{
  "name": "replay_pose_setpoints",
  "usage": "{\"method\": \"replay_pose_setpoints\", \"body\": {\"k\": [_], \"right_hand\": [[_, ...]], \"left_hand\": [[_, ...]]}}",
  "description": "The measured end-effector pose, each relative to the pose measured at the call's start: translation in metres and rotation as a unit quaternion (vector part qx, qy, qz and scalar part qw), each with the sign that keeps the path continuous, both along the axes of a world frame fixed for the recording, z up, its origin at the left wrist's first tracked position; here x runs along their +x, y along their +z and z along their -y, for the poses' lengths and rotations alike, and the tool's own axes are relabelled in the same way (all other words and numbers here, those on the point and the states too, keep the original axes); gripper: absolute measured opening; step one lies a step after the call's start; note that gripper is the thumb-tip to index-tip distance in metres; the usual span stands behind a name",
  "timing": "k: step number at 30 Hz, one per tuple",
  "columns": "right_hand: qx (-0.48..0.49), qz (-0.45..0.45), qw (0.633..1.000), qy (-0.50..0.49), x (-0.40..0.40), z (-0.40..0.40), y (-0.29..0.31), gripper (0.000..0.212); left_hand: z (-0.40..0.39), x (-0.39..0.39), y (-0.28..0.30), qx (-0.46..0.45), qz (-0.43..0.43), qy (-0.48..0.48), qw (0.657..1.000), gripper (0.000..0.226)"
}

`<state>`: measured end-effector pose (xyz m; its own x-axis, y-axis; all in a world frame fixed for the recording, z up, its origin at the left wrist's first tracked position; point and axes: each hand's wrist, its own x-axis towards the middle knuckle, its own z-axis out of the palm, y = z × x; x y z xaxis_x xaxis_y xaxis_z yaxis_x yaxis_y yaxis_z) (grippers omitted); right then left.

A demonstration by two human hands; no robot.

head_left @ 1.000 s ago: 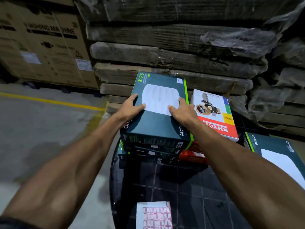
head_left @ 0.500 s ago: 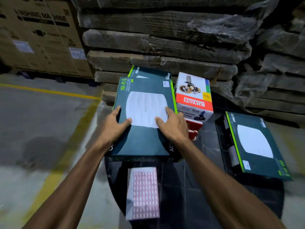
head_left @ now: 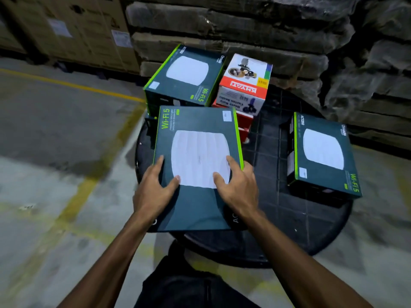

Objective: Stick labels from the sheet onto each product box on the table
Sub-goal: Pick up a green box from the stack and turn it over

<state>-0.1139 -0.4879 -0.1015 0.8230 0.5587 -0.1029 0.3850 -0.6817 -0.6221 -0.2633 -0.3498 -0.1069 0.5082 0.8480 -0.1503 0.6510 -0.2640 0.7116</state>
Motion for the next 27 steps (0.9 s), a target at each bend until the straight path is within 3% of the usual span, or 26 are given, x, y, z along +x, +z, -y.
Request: {"method": "replay_pose_setpoints", "body": {"k": [9, 16, 22, 27], "right_hand": [[-0.096, -0.067, 0.991, -0.069, 0.013, 0.100, -0.055, 0.061], [-0.064, -0.139, 0.980, -0.125, 0.023, 0.121, -0.090, 0.063], [-0.039, -0.178, 0.981, -0.070, 0.033, 0.125, -0.104, 0.074], [-0.096, -0.155, 0.983, -0.002, -0.004, 0.155, -0.114, 0.096]], "left_hand": [[0.076, 0.035, -0.067, -0.086, -0.039, -0.091, 0.991, 0.070], [0.071, 0.072, -0.101, -0.103, -0.045, -0.180, 0.977, 0.072], [0.048, 0.062, -0.115, -0.143, -0.023, -0.240, 0.960, 0.081], [0.058, 0.005, -0.129, -0.102, -0.106, -0.350, 0.925, 0.094]]}}
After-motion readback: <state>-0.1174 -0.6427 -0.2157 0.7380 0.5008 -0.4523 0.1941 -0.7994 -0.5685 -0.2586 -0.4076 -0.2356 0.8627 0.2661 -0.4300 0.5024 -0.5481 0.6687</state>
